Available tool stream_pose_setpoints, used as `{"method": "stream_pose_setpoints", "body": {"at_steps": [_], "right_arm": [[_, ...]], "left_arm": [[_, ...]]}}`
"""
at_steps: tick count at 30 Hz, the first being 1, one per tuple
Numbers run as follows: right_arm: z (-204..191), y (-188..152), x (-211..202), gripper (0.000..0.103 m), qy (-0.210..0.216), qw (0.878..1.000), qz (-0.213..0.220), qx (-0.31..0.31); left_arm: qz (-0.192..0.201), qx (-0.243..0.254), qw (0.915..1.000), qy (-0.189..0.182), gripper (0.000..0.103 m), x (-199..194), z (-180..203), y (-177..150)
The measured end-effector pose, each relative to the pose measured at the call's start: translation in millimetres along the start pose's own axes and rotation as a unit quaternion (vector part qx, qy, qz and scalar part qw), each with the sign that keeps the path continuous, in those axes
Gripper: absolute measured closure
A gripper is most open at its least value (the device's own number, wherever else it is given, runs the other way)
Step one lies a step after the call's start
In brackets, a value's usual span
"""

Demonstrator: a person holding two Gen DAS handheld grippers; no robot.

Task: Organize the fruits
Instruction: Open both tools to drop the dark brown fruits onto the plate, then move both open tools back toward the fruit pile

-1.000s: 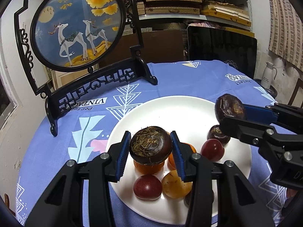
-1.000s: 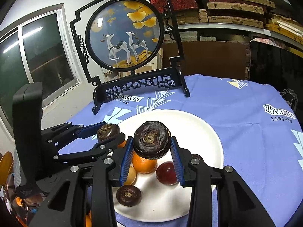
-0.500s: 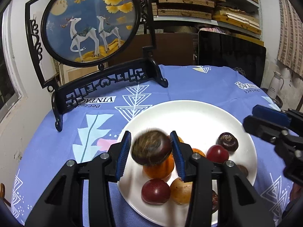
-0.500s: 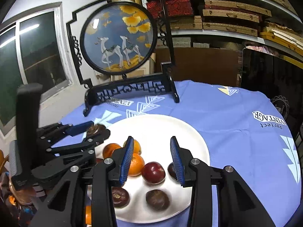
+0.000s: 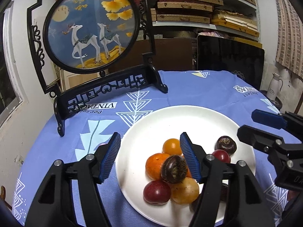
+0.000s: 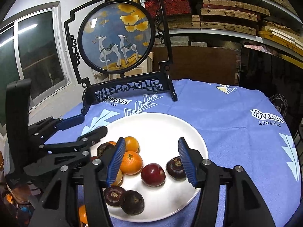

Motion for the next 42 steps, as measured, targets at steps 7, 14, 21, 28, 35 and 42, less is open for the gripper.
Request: {"method": "stream_pose_setpoints", "body": {"at_steps": [7,14,21,28,35,42], "right_arm": [[-0.8,-0.5,-0.1,0.042,0.002,1.0,-0.003,0.0],[-12.1,2.5,-11.9,0.042,0.023,1.0,0.002,0.007],[-24.2,-47.1,-65.7,0.042,0.045,0.998,-0.05,-0.015],[-58.2,-121.9,-109.1,0.047,0.09,0.987,-0.133,-0.021],[-88.4,-167.5,-88.0,0.065,0.095,0.976,-0.192,-0.037],[-91.6,-167.0,-83.8,0.076,0.084,0.978,-0.183,-0.052]], "left_arm": [[-0.005,-0.028,0.9994,-0.02,0.024,-2.1,-6.9,1.8],[0.012,-0.018,0.9995,-0.024,0.024,-16.2,-7.3,8.1],[0.015,-0.038,0.9974,-0.059,0.015,-67.8,-22.5,-13.8],[-0.004,-0.023,0.9984,-0.052,0.014,-106.5,-47.2,-52.0],[-0.027,0.029,0.997,-0.066,0.014,-135.1,-57.8,-86.3],[-0.067,0.128,0.9841,-0.102,0.013,-130.9,-30.1,-132.7]]}}
Point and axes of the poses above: each gripper's, at about its wrist camera, not at the fingertips, and x roughly the way its jaws point, z to its right, y to its top, the point moved 9 cm from there along x, roughly the way its jaws point, and after that the axes turned 8 degrees about z, right-handed, at the moved point
